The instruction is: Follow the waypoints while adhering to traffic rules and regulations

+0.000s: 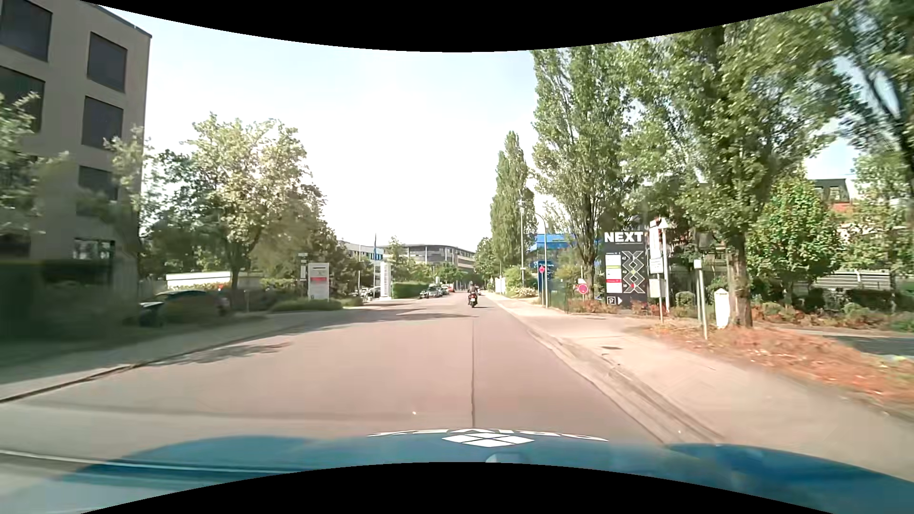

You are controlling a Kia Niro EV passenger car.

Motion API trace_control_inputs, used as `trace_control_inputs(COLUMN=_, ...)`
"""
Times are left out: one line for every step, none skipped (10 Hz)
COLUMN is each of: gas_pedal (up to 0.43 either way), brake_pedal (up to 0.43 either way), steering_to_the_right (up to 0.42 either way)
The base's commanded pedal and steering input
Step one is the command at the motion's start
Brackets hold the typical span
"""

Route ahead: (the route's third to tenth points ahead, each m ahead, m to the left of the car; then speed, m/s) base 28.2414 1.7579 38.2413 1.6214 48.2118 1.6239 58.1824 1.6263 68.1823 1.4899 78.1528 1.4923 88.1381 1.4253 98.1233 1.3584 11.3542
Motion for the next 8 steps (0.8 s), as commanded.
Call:
trace_control_inputs(gas_pedal=0.020, brake_pedal=0.000, steering_to_the_right=0.001)
trace_control_inputs(gas_pedal=0.020, brake_pedal=0.000, steering_to_the_right=0.001)
trace_control_inputs(gas_pedal=0.020, brake_pedal=0.000, steering_to_the_right=0.001)
trace_control_inputs(gas_pedal=0.020, brake_pedal=0.000, steering_to_the_right=0.001)
trace_control_inputs(gas_pedal=0.020, brake_pedal=0.000, steering_to_the_right=0.001)
trace_control_inputs(gas_pedal=0.020, brake_pedal=0.000, steering_to_the_right=0.001)
trace_control_inputs(gas_pedal=0.020, brake_pedal=0.000, steering_to_the_right=0.000)
trace_control_inputs(gas_pedal=0.020, brake_pedal=0.000, steering_to_the_right=0.001)
